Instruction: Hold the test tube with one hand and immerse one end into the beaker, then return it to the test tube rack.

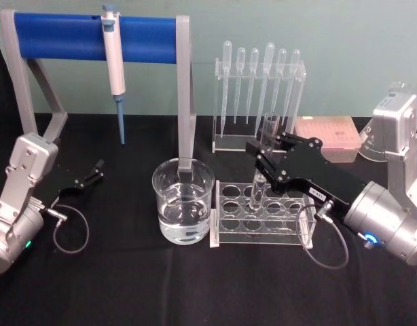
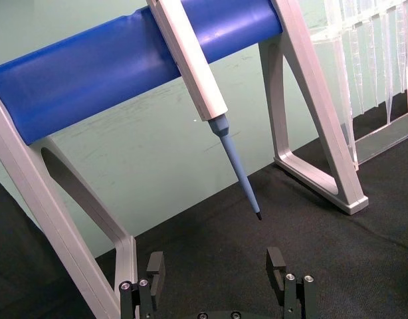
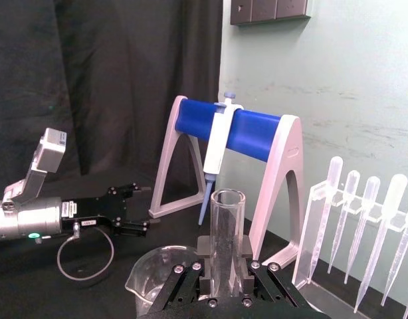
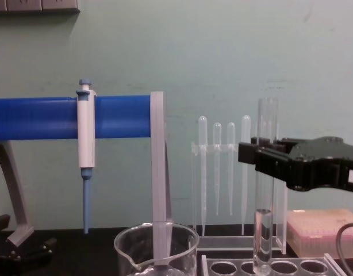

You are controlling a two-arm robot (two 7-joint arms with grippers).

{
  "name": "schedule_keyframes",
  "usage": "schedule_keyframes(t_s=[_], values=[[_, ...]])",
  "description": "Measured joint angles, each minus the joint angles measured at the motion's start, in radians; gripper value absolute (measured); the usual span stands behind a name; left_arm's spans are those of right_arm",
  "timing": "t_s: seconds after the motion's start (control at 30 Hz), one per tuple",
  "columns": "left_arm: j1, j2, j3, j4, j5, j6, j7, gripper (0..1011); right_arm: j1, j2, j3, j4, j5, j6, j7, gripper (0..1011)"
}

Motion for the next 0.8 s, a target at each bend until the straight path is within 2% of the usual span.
schedule_keyframes(t_s=[0.3, 0.8], values=[[0.000, 0.000, 0.000, 0.000, 0.000, 0.000, 0.000, 1000, 0.000, -0.023, -0.006, 0.051, -0.025, -0.039, 0.018, 238], [0.000, 0.000, 0.000, 0.000, 0.000, 0.000, 0.000, 1000, 0.007, -0.046, -0.019, 0.121, -0.061, -0.068, 0.041, 238]])
